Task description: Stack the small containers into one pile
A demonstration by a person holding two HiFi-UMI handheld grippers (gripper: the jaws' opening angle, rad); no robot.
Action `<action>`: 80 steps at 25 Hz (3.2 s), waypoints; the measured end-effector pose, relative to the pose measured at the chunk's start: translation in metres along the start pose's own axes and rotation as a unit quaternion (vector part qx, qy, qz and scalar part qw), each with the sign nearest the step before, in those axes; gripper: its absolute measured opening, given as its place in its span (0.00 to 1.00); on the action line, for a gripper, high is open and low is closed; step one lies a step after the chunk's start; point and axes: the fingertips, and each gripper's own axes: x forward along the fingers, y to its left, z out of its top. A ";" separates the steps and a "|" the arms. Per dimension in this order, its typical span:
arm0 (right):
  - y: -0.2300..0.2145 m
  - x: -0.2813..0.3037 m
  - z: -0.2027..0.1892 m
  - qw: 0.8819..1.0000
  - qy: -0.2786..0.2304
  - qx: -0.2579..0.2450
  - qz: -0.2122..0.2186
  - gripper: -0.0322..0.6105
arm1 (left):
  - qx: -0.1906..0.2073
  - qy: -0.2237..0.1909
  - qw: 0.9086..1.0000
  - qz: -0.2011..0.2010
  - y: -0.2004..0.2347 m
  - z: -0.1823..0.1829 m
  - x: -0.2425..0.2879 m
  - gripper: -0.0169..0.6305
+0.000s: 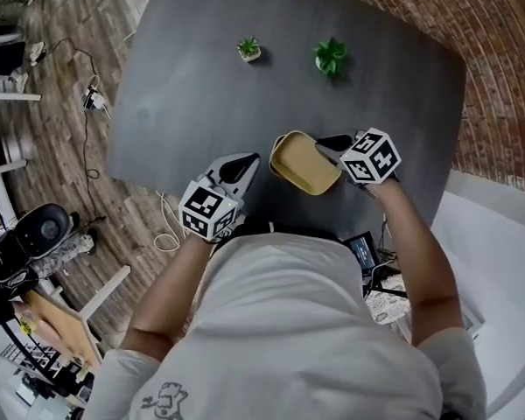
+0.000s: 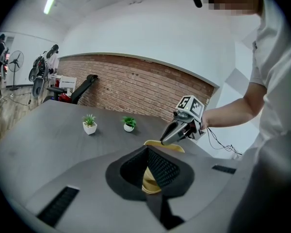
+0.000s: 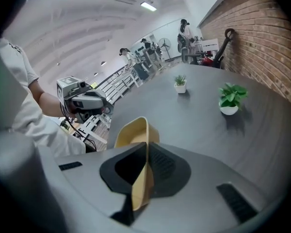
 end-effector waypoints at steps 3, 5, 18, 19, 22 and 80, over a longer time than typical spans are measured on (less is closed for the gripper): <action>-0.003 0.008 -0.002 0.999 0.024 -0.015 0.028 0.08 | -0.005 0.002 1.000 0.002 0.004 0.001 0.008 0.04; -0.004 0.013 -0.004 0.998 0.036 -0.024 0.041 0.08 | -0.009 0.002 1.000 0.004 0.008 0.001 0.012 0.04; -0.008 0.043 -0.009 0.991 0.079 -0.052 0.096 0.09 | -0.035 0.016 0.999 0.018 0.025 -0.007 0.029 0.04; -0.008 0.045 -0.011 0.991 0.082 -0.053 0.096 0.09 | -0.036 0.017 0.999 0.019 0.026 -0.008 0.030 0.04; -0.012 0.049 -0.014 0.990 0.088 -0.054 0.095 0.09 | -0.040 0.020 0.999 0.020 0.028 -0.010 0.032 0.04; 0.163 -0.074 0.015 0.949 -0.226 -0.049 -0.214 0.10 | 0.100 -0.064 0.991 -0.069 -0.052 0.027 -0.109 0.04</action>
